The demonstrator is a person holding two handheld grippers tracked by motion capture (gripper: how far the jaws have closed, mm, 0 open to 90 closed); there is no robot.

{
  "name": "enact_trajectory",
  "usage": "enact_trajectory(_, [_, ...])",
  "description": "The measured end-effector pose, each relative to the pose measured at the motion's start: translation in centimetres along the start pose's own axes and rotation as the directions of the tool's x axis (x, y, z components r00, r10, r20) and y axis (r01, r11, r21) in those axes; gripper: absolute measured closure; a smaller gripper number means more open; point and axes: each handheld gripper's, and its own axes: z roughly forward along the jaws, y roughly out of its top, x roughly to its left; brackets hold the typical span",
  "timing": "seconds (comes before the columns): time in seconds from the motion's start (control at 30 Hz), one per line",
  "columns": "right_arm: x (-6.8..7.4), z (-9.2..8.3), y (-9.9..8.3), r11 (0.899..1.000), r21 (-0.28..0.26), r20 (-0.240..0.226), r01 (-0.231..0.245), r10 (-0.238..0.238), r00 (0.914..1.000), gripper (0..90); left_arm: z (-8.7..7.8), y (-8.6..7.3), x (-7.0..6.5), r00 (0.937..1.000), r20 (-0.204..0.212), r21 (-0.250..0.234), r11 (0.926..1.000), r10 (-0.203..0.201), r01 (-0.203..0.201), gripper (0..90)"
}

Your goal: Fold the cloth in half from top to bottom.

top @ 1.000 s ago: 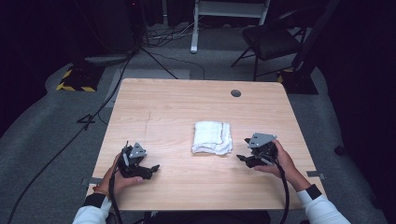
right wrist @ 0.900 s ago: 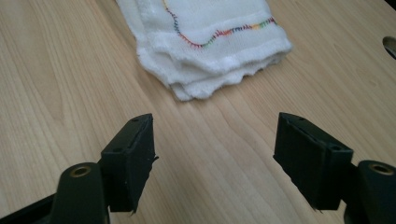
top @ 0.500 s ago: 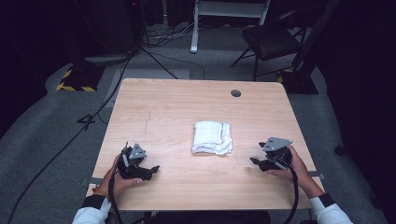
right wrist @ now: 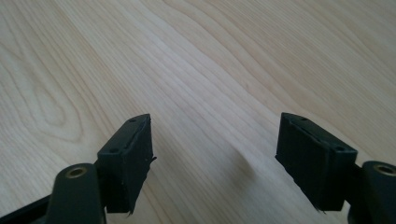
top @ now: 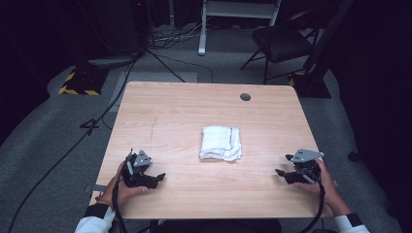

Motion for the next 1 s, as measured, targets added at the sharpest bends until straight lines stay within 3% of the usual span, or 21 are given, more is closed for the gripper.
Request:
enact_trajectory(0.23, [-0.8, -0.8, -2.7, 0.995, -0.021, 0.006, -0.093, 0.093, 0.9956, 26.5, 0.0, 0.0, 0.0, 1.0, -0.001, 0.0, 1.0, 0.001, -0.001, 14.7])
enact_trajectory(0.43, [-1.2, -1.6, -4.7, 0.976, -0.068, -0.008, -0.207, 0.207, 0.9782, 24.0, -0.1, -0.1, -0.1, 1.0, 0.004, -0.001, 1.0, 0.001, -0.001, 14.7])
enact_trajectory(0.57, [-1.3, -1.6, -5.0, 0.967, -0.062, 0.016, -0.247, 0.248, 0.9686, 18.3, -0.1, -0.1, -0.1, 1.0, 0.005, 0.0, 1.0, 0.002, -0.002, 14.6])
enact_trajectory(1.0, [-1.3, -1.5, -4.9, 0.966, -0.061, 0.021, -0.252, 0.253, 0.9671, 17.3, -0.2, -0.2, -0.1, 1.0, -0.002, -0.001, 1.0, 0.006, -0.006, 14.6])
